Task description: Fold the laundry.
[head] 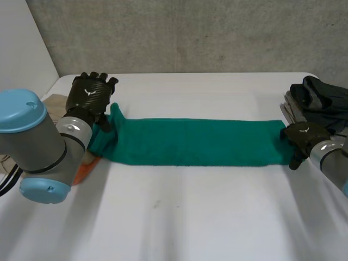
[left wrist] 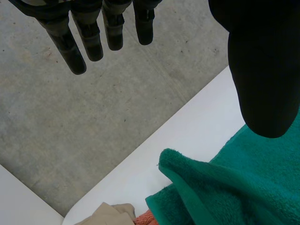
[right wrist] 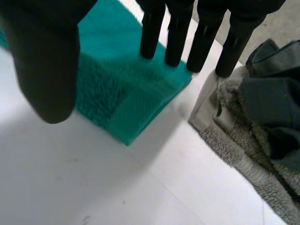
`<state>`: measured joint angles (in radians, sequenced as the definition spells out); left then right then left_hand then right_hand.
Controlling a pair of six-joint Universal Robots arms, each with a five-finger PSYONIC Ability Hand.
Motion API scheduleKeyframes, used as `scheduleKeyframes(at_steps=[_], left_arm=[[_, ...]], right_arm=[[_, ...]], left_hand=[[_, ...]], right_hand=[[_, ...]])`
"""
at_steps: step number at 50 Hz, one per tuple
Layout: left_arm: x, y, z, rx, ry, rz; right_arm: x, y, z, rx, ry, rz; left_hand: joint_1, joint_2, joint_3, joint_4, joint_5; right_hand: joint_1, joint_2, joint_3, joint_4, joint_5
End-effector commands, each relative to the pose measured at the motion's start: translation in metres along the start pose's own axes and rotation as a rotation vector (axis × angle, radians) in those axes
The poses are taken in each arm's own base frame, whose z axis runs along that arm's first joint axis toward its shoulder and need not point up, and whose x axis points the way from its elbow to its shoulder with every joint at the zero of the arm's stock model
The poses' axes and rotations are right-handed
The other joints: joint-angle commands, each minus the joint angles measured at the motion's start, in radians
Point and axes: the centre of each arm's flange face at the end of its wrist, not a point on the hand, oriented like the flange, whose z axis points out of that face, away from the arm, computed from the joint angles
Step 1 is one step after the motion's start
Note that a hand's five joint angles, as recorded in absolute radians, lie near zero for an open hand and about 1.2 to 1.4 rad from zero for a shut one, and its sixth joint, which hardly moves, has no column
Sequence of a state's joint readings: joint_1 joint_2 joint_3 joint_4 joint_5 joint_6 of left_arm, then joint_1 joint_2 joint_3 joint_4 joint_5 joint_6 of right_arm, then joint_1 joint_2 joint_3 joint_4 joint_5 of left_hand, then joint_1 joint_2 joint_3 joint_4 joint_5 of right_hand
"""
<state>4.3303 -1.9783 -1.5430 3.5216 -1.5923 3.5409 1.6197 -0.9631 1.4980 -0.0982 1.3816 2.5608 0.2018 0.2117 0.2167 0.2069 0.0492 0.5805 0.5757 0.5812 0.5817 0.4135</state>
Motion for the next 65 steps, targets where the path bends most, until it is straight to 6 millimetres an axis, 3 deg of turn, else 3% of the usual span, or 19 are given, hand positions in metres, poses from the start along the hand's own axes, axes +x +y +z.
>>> scheduleKeyframes(at_steps=[1, 5, 14, 17, 21, 25, 30, 32, 33, 37, 41, 42, 43, 44, 47, 50, 53, 59, 65], left_arm=[[0.0, 0.0, 0.0, -0.002, -0.004, 0.003], [-0.002, -0.004, -0.004, 0.005, -0.007, 0.002], [-0.012, -0.018, -0.015, 0.035, -0.028, 0.002], [-0.017, -0.018, -0.018, 0.031, -0.04, 0.002], [-0.019, -0.013, -0.02, 0.014, -0.044, -0.005], [-0.018, -0.009, -0.022, 0.002, -0.039, -0.028], [-0.017, -0.008, -0.025, -0.004, -0.035, -0.056], [-0.017, -0.008, -0.027, -0.004, -0.035, -0.059], [-0.017, -0.008, -0.028, -0.005, -0.034, -0.059], [-0.014, -0.008, -0.03, -0.006, -0.027, -0.059], [-0.013, -0.011, -0.029, 0.005, -0.024, -0.06], [-0.013, -0.011, -0.028, 0.007, -0.024, -0.061], [-0.013, -0.014, -0.028, 0.015, -0.024, -0.061], [-0.011, -0.015, -0.027, 0.022, -0.02, -0.061], [-0.004, -0.026, -0.024, 0.065, -0.006, -0.062], [0.01, -0.036, -0.023, 0.106, 0.028, -0.065], [0.031, -0.05, -0.023, 0.158, 0.075, -0.071], [0.079, -0.055, -0.022, 0.189, 0.186, -0.079], [0.134, -0.036, -0.009, 0.166, 0.277, -0.066]], right_arm=[[0.006, 0.01, 0.017, 0.01, 0.061, -0.021], [0.022, 0.011, 0.015, -0.007, 0.172, -0.047], [0.108, 0.008, -0.012, -0.083, 0.408, -0.33], [0.11, 0.005, -0.012, -0.09, 0.414, -0.419], [0.077, -0.031, -0.009, 0.035, 0.372, -0.506], [0.023, -0.082, -0.01, 0.252, 0.316, -0.563], [-0.082, -0.127, -0.024, 0.602, 0.126, -0.655], [-0.118, -0.131, -0.032, 0.697, 0.033, -0.679], [-0.155, -0.13, -0.04, 0.774, -0.072, -0.706], [-0.23, -0.11, -0.057, 0.865, -0.303, -0.735], [-0.266, -0.088, -0.062, 0.822, -0.407, -0.748], [-0.268, -0.086, -0.061, 0.805, -0.408, -0.747], [-0.267, -0.086, -0.06, 0.764, -0.395, -0.745], [-0.258, -0.089, -0.058, 0.707, -0.357, -0.725], [-0.243, -0.097, -0.064, 0.644, -0.302, -0.641], [-0.191, -0.123, -0.073, 0.608, -0.236, -0.421], [-0.154, -0.128, -0.079, 0.573, -0.209, -0.24], [-0.133, -0.094, -0.076, 0.401, -0.236, -0.033], [-0.113, -0.054, -0.061, 0.224, -0.205, -0.004]], left_hand=[[-0.027, -0.037, -0.042, -0.032, -0.049], [-0.027, -0.037, -0.042, -0.032, -0.049], [-0.027, -0.037, -0.042, -0.032, -0.049], [-0.027, -0.037, -0.042, -0.032, -0.049], [-0.027, -0.037, -0.042, -0.032, -0.049], [-0.027, -0.037, -0.042, -0.032, -0.049], [-0.027, -0.037, -0.042, -0.032, -0.049], [-0.027, -0.037, -0.042, -0.032, -0.049], [-0.027, -0.037, -0.042, -0.032, -0.049], [-0.027, -0.037, -0.042, -0.032, -0.049], [-0.027, -0.037, -0.042, -0.032, -0.049], [-0.027, -0.037, -0.042, -0.032, -0.049], [-0.027, -0.037, -0.042, -0.032, -0.049], [-0.027, -0.037, -0.042, -0.032, -0.049], [-0.027, -0.037, -0.042, -0.032, -0.049], [-0.027, -0.037, -0.042, -0.032, -0.049], [-0.027, -0.037, -0.042, -0.032, -0.049], [-0.027, -0.037, -0.042, -0.032, -0.049], [-0.027, -0.037, -0.042, -0.032, -0.049]], right_hand=[[0.816, 0.821, 0.815, 0.815, 0.808], [0.816, 0.821, 0.815, 0.815, 0.808], [0.816, 0.821, 0.815, 0.815, 0.808], [0.816, 0.821, 0.815, 0.815, 0.808], [0.816, 0.821, 0.815, 0.815, 0.808], [0.816, 0.821, 0.815, 0.815, 0.808], [0.816, 0.821, 0.815, 0.815, 0.808], [0.816, 0.821, 0.815, 0.815, 0.808], [0.816, 0.821, 0.815, 0.815, 0.808], [0.816, 0.821, 0.815, 0.815, 0.808], [0.816, 0.821, 0.815, 0.815, 0.808], [0.816, 0.821, 0.815, 0.815, 0.808], [0.433, 0.438, 0.432, 0.432, 0.426], [-0.361, -0.356, -0.362, -0.362, -0.369], [-0.406, -0.401, -0.407, -0.407, -0.413], [-0.406, -0.401, -0.407, -0.407, -0.413], [-0.406, -0.401, -0.407, -0.407, -0.413], [-0.406, -0.401, -0.407, -0.407, -0.413], [-0.406, -0.401, -0.407, -0.407, -0.413]])
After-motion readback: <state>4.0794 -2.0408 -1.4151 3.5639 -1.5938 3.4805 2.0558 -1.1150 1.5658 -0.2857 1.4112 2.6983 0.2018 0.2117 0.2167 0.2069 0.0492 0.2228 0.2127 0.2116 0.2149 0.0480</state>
